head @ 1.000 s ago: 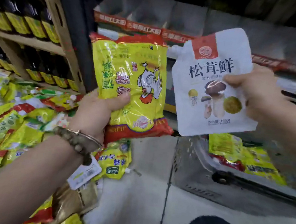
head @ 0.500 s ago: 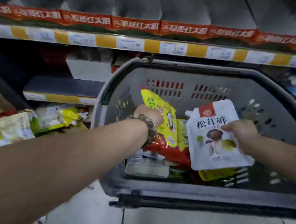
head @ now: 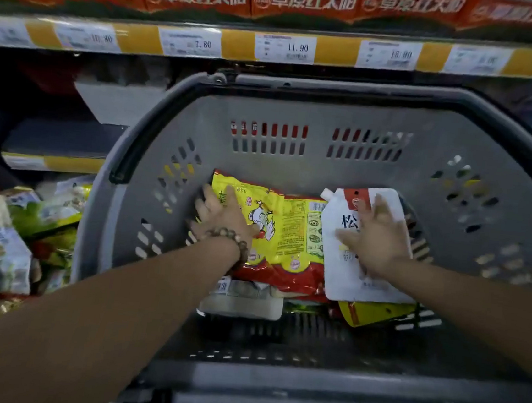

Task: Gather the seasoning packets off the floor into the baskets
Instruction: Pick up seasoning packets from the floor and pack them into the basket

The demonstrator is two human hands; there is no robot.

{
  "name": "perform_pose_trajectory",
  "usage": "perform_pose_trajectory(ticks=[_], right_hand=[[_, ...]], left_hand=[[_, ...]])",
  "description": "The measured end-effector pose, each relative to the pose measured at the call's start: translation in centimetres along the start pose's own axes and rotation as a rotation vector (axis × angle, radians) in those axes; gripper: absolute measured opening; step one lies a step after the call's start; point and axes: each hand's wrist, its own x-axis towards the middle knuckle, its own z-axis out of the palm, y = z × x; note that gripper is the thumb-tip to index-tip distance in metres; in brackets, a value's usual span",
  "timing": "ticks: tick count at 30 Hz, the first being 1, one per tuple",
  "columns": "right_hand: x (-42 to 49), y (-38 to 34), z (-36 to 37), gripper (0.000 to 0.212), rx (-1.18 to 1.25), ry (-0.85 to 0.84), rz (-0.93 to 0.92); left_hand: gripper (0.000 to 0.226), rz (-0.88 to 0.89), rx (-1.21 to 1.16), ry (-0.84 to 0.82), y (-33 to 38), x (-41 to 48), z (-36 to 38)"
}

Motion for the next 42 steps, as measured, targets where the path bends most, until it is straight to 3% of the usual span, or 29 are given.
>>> perform_pose_trajectory(ticks=[2,4,7,18,21,25,27,32,36,39,42], right_hand=[[-1.1,-1.2,1.6,0.09,-0.027,-0.206,-0.108],[-1.7,-1.7,2.6,0.095,-0.067,-0.305,-0.163],[-1.6,-1.8,2.8,0.094,-0.1,-0.305,-0.18],[0.5,-1.0,2.6,0.102,-0.139,-0.321,-0.088],[0.7,-1.2,2.1,0.103,-0.131,-0.375,-0.082],[1.3,-0.9,-0.4,0.104,-0.106,-0.516,-0.106],[1.0,-1.1,-2.2,0.105,-0.03,-0.521,-0.136],[-2.1,-4.2,-7.6,0.092,0.075,-0.304,-0.278],[-5.9,-8.3,-12.0,0.081,0.06,-0.148,-0.379],[-9.7,-13.0,-14.7,0.073,0.029,-0.041,-0.512],[-13.4,-18.7,-16.3,0.068,0.033,0.055,-0.644]], left_hand=[[0.1,0.052,0.084,-0.037,0.2,-0.1,0.7],[0.104,0.089,0.056,-0.148,1.1,-0.7,2.3],[0.111,0.065,-0.044,-0.322,3.1,-1.8,4.8],[0.135,-0.052,0.041,-0.499,2.4,1.1,5.3],[0.128,-0.013,0.13,-0.541,3.0,0.9,3.5],[0.089,0.131,0.125,-0.627,4.0,1.9,0.1],[0.081,0.186,0.119,-0.569,3.8,1.9,-1.2],[0.074,0.428,0.061,-0.299,3.2,-0.6,-5.7],[0.054,0.6,0.035,0.026,0.6,-5.4,-11.9],[0.05,0.648,0.061,0.311,-3.5,-8.9,-16.4],[0.052,0.597,0.015,0.438,-9.4,-11.8,-19.4]])
